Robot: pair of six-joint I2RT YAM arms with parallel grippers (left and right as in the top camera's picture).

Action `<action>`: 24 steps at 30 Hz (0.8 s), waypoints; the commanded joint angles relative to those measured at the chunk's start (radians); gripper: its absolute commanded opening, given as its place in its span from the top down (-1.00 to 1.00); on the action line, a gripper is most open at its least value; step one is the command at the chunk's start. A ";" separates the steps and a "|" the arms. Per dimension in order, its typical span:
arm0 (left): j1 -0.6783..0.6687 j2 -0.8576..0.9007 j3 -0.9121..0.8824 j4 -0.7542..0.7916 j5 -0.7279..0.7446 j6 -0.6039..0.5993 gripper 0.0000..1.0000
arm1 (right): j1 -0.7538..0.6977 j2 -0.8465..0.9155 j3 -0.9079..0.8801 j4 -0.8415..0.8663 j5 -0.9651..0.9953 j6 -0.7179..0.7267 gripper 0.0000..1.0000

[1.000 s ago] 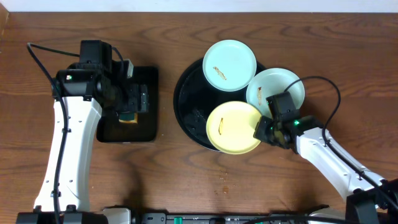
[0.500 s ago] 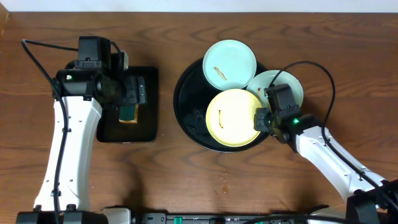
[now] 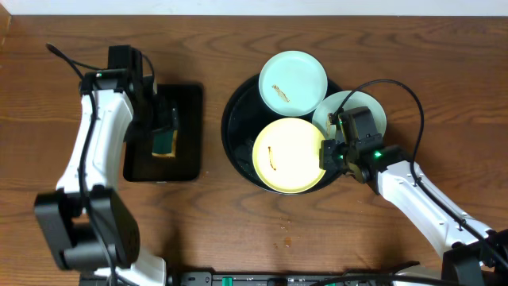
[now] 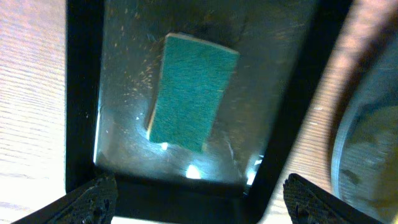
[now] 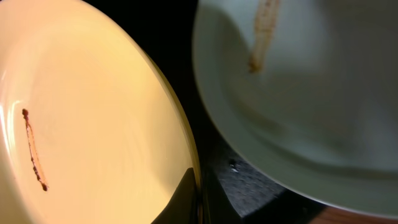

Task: Clean dirty plates on tray and stack at the side

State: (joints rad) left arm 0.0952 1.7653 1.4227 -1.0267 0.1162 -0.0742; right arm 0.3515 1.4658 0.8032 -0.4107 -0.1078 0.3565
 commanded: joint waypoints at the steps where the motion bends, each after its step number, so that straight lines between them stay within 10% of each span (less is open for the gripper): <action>1: 0.013 0.072 0.000 0.000 -0.012 0.036 -0.69 | 0.010 -0.007 0.017 -0.011 0.083 0.012 0.98; 24: 0.010 0.288 -0.005 0.196 0.010 0.036 -0.40 | 0.010 -0.007 0.012 -0.013 0.092 0.013 0.98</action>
State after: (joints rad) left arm 0.1059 2.0541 1.4227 -0.8368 0.1162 -0.0490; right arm 0.3515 1.4658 0.8032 -0.4255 -0.0254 0.3584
